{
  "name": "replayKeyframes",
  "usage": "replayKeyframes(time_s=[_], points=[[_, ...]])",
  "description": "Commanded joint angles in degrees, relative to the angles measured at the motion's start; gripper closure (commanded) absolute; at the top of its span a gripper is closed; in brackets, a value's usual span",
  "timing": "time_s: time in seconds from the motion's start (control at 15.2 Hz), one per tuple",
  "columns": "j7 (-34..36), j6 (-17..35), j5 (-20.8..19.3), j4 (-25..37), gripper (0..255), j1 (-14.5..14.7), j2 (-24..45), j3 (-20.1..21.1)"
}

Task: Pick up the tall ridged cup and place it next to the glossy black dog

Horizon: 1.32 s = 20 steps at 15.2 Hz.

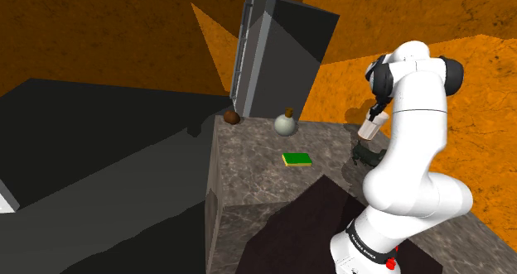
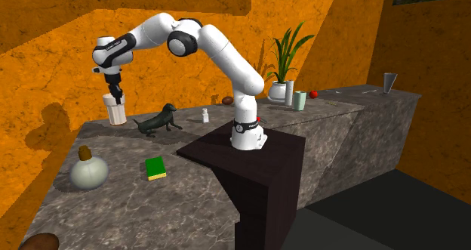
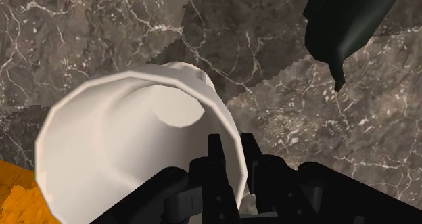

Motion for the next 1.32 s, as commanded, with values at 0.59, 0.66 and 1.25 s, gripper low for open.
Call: replayKeyframes(time_s=[0.59,0.66,1.25], points=[[-1.1,6.0,2.2,-2.6,255,-0.7,3.7,1.8],[-1.1,6.0,2.2,-2.6,255,-0.7,3.7,1.8],[-1.1,6.0,2.2,-2.5,0,-0.7,3.7,1.8]])
